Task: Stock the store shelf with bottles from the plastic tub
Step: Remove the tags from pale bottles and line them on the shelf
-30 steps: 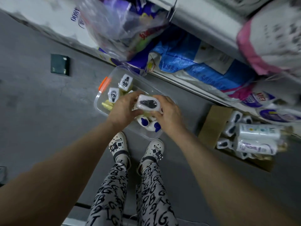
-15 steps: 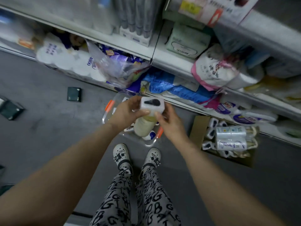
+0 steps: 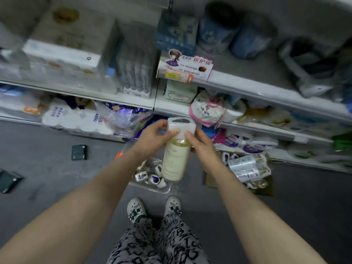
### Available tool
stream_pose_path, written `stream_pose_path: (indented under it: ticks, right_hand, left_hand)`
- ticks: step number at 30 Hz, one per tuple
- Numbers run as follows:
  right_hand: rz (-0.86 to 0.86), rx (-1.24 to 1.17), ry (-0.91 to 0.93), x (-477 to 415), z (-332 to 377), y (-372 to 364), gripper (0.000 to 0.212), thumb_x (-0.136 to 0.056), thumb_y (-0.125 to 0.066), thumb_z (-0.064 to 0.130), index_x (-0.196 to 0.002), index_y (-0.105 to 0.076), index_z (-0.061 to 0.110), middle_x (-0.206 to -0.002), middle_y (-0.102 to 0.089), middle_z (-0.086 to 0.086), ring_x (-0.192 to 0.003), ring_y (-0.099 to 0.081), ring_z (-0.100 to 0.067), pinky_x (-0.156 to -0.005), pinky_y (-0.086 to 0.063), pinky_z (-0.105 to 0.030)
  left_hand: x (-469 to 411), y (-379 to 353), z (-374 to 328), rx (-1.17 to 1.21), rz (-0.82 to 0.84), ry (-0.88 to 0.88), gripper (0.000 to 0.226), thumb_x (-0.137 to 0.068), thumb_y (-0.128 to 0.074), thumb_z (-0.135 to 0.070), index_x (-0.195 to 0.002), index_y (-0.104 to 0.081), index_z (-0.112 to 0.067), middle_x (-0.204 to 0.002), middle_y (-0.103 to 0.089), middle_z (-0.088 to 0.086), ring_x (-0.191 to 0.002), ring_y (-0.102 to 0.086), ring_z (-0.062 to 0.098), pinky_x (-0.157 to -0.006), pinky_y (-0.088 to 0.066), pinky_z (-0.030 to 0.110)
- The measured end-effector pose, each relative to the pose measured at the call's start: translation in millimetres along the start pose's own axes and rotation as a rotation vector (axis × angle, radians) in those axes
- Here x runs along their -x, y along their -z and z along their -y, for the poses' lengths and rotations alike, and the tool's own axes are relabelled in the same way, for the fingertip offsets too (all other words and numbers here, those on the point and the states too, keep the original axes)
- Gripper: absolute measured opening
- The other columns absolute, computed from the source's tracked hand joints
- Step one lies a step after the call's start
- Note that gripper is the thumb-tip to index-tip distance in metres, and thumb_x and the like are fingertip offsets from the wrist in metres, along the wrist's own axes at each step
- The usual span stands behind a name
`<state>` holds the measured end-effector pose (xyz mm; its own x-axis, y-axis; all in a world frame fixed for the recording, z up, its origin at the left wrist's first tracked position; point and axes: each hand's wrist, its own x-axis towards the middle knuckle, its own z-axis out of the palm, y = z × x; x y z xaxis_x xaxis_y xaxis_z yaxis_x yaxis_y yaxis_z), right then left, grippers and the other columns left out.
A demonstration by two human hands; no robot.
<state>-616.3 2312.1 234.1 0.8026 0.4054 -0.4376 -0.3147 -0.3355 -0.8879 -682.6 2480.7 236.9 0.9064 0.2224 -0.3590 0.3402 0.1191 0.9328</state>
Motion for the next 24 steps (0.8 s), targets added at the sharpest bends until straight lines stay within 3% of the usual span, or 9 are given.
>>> stream_pose_path:
  ticks: [2,4,8,12,17,21,24]
  right_hand:
    - [-0.022,-0.009,0.015,6,17,8,0.039,-0.091,-0.065,0.041,-0.127,-0.062,0.026,-0.123,-0.069,0.006,-0.113,-0.066,-0.012,-0.098,-0.052,-0.037]
    - [-0.052,-0.04,0.038,14,34,17,0.035,-0.097,-0.062,0.031,-0.131,-0.061,0.021,-0.124,-0.069,0.004,-0.112,-0.067,-0.012,-0.092,-0.053,-0.03]
    - [-0.107,-0.079,0.077,28,73,30,0.026,-0.099,-0.058,0.031,-0.124,-0.063,0.027,-0.119,-0.07,0.006,-0.105,-0.068,-0.014,-0.077,-0.054,-0.025]
    - [-0.157,-0.1,0.162,40,116,41,0.018,-0.099,-0.058,0.033,-0.116,-0.064,0.031,-0.114,-0.072,0.008,-0.104,-0.068,-0.014,-0.083,-0.056,-0.031]
    - [-0.208,-0.088,0.248,54,160,60,0.019,-0.1,-0.056,0.037,-0.112,-0.066,0.026,-0.106,-0.075,0.006,-0.097,-0.071,-0.013,-0.078,-0.055,-0.028]
    - [-0.228,-0.094,0.303,55,188,78,0.029,-0.1,-0.055,0.041,-0.116,-0.067,0.021,-0.106,-0.075,-0.001,-0.093,-0.072,-0.015,-0.072,-0.057,-0.029]
    - [-0.244,-0.106,0.36,53,206,96,0.03,-0.098,-0.057,0.042,-0.115,-0.069,0.02,-0.108,-0.075,-0.001,-0.097,-0.071,-0.016,-0.078,-0.054,-0.03]
  left_hand:
    - [0,-3,-19,-0.002,0.026,-0.011,0.049,-0.079,-0.074,-0.044,-0.118,-0.064,-0.017,-0.11,-0.071,0.003,-0.103,-0.069,0.023,-0.089,-0.058,0.047]
    - [0,-5,-38,-0.009,0.089,-0.016,0.04,-0.089,-0.071,-0.034,-0.124,-0.062,-0.017,-0.115,-0.069,0.005,-0.108,-0.067,0.021,-0.093,-0.056,0.047]
    - [-1,-8,-81,-0.066,0.169,-0.088,0.038,-0.093,-0.067,-0.024,-0.13,-0.058,-0.019,-0.122,-0.064,0.004,-0.11,-0.066,0.021,-0.093,-0.056,0.047]
    - [0,-12,-127,-0.132,0.183,-0.195,0.049,-0.085,-0.072,-0.043,-0.129,-0.059,-0.026,-0.127,-0.064,-0.005,-0.115,-0.063,0.017,-0.096,-0.054,0.046]
    - [-1,-27,-178,-0.17,0.175,-0.311,0.039,-0.091,-0.069,-0.033,-0.126,-0.058,-0.023,-0.117,-0.069,0.0,-0.108,-0.067,0.015,-0.087,-0.059,0.04]
    - [-4,-38,-211,-0.183,0.181,-0.372,0.043,-0.086,-0.072,-0.043,-0.123,-0.06,-0.025,-0.108,-0.074,0.002,-0.102,-0.07,0.017,-0.085,-0.059,0.04]
    - [-7,-49,-238,-0.202,0.165,-0.428,0.042,-0.086,-0.072,-0.043,-0.121,-0.062,-0.024,-0.102,-0.075,0.002,-0.097,-0.072,0.018,-0.078,-0.058,0.03]
